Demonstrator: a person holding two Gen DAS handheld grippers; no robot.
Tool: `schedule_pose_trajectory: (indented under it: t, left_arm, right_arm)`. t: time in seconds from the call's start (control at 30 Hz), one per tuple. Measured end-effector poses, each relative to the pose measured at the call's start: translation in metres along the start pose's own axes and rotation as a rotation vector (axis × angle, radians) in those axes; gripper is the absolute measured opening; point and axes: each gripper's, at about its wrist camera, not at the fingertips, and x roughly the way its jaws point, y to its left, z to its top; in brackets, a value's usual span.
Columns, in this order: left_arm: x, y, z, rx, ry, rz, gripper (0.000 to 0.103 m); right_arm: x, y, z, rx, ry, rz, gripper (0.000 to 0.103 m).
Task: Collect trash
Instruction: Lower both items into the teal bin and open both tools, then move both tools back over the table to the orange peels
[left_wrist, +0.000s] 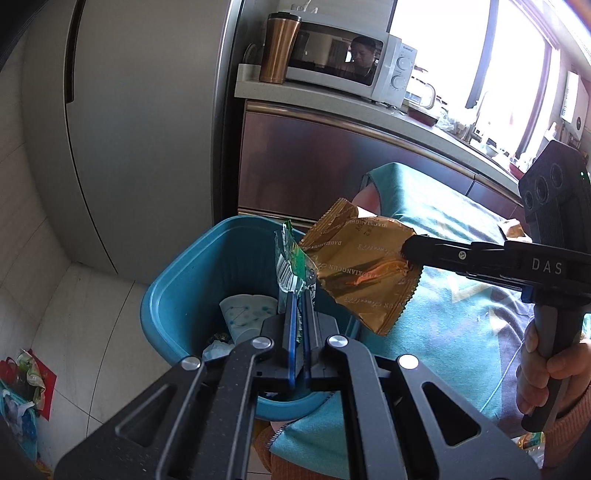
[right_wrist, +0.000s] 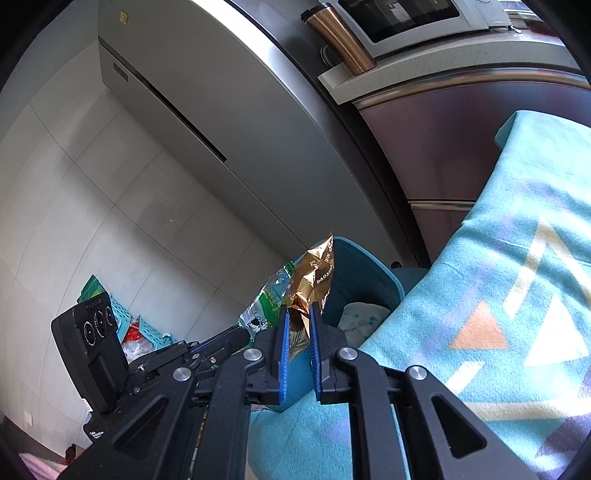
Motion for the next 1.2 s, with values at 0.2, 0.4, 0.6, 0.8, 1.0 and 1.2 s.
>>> schedule_pose_trajectory:
  t: [0.2, 0.4, 0.6, 0.8, 1.0, 1.2]
  left_arm:
    - [0.01, 0.004, -0.001, 0.0, 0.02, 0.02, 0.004]
    - [0.022, 0.005, -0.002, 0.001, 0.042, 0.04, 0.004]
    - [0.036, 0.013, -0.007, -0.018, 0.072, 0.051, 0.005]
    - [0.046, 0.018, -0.012, -0.03, 0.096, 0.06, 0.005]
    - [0.035, 0.015, -0.012, -0.028, 0.063, 0.039, 0.005]
    - [0.011, -0.003, -0.007, 0.008, 0.0, -0.029, 0.016]
  right_arm:
    - [0.015, 0.004, 0.003, -0.007, 0.026, -0.021, 0.011]
    - [0.028, 0.011, 0.002, -0.022, 0.055, -0.036, 0.012]
    - [0.037, 0.008, 0.0, -0.016, 0.075, -0.05, 0.014]
    - [0.032, 0.008, -0.004, -0.004, 0.063, -0.043, 0.014]
    - [0.012, 0.003, -0.009, 0.001, 0.037, -0.029, 0.014]
    - [-0.028, 0.006, -0.019, -0.042, -0.018, -0.048, 0.022]
